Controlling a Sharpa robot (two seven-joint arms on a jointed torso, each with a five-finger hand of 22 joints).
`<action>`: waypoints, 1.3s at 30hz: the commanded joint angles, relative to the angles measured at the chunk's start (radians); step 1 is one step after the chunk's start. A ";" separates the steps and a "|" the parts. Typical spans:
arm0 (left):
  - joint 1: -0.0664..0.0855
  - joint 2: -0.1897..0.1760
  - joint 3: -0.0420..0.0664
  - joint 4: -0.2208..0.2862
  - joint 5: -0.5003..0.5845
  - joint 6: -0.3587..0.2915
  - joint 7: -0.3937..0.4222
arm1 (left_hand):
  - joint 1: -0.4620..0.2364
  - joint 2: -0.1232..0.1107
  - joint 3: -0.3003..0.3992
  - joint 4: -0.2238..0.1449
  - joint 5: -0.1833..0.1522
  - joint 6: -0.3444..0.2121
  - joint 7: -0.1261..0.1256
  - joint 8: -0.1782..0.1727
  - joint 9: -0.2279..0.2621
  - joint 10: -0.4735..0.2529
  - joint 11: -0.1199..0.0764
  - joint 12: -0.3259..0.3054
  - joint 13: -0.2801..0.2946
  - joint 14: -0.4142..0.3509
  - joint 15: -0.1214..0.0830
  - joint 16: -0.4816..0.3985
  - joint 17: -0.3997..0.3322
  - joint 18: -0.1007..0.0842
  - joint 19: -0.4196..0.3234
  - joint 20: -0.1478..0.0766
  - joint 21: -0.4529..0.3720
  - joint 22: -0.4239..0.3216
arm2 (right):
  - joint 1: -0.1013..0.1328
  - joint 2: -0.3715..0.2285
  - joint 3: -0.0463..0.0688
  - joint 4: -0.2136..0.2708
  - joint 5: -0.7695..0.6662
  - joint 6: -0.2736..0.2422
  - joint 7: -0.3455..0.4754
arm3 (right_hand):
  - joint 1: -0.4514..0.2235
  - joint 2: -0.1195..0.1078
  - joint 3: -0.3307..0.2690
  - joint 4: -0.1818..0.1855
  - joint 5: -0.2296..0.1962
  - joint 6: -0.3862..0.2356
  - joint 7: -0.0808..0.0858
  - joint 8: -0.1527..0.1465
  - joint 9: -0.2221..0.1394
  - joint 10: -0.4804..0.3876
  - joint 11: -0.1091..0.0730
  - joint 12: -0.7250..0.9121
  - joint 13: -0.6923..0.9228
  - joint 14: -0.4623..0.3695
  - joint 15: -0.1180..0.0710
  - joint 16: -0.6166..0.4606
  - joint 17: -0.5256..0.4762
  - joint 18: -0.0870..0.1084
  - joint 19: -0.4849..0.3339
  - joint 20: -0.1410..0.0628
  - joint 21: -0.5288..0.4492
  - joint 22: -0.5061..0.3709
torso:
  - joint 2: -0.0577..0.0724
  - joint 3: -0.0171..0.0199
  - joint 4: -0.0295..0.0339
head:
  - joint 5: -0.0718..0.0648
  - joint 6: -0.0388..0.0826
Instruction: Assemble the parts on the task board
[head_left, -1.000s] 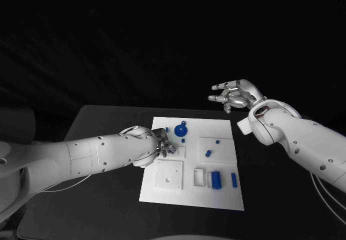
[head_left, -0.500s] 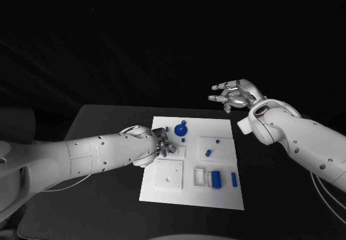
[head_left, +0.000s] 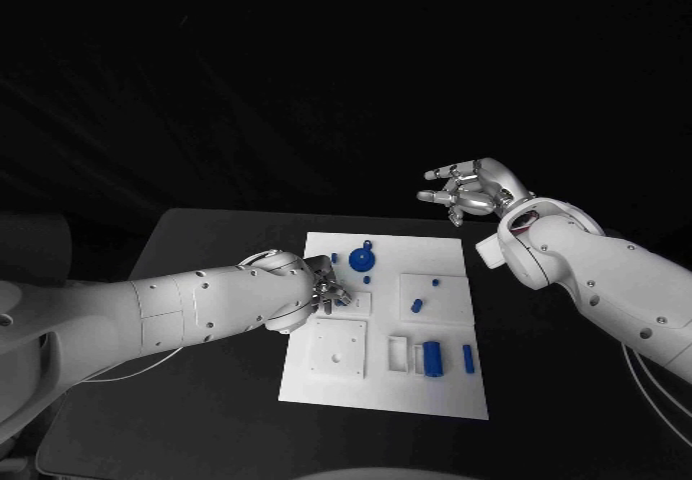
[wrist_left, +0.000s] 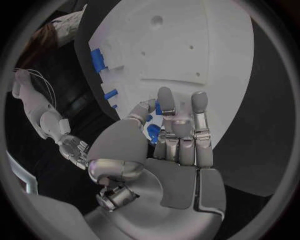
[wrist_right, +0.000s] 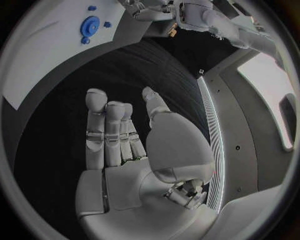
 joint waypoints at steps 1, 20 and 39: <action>-0.003 0.001 -0.001 -0.001 -0.003 0.025 -0.011 | 0.002 0.011 0.033 -0.035 0.003 0.122 -0.107 0.004 0.099 0.041 -0.015 0.003 0.000 0.002 -0.003 0.005 -0.001 -0.020 0.005 0.002 -0.004 0.017 | 0.000 0.000 0.000 0.000 -0.013 0.012 0.002 | -0.008 -0.001 0.004 -0.002 0.007 0.002 0.001 0.004 0.001 -0.008 -0.001 -0.001 -0.001 -0.010 0.000 -0.005 -0.001 0.012 0.028 0.001 -0.002 0.046 | 0.000 -0.0002 0.0000 | 0.001 0.000; -0.009 0.023 -0.001 -0.019 -0.002 0.024 -0.010 | 0.006 0.017 0.022 -0.017 -0.029 0.124 -0.108 0.004 0.099 0.041 -0.014 0.007 0.002 0.005 -0.003 0.005 -0.003 -0.022 0.010 0.001 -0.010 0.017 | 0.000 0.004 0.000 -0.003 -0.014 0.013 0.001 | -0.008 -0.002 0.005 -0.002 0.005 0.004 0.001 0.004 0.001 -0.009 -0.001 -0.001 -0.002 -0.011 0.000 -0.005 -0.001 0.012 0.028 0.002 -0.008 0.045 | 0.001 0.0007 -0.0017 | 0.002 -0.003; -0.013 0.042 -0.001 -0.032 -0.002 0.048 0.002 | 0.030 -0.008 -0.005 0.026 -0.059 0.147 -0.117 0.004 0.127 0.041 -0.017 0.035 0.006 0.014 -0.004 0.027 0.029 -0.022 0.015 0.002 -0.006 0.018 | 0.000 0.011 0.000 -0.009 -0.015 0.015 0.001 | -0.008 -0.002 0.005 -0.002 0.005 0.004 0.001 0.004 0.001 -0.009 -0.001 -0.001 -0.002 -0.011 0.000 -0.005 -0.001 0.012 0.028 0.002 -0.008 0.045 | 0.000 0.0011 -0.0014 | 0.001 -0.006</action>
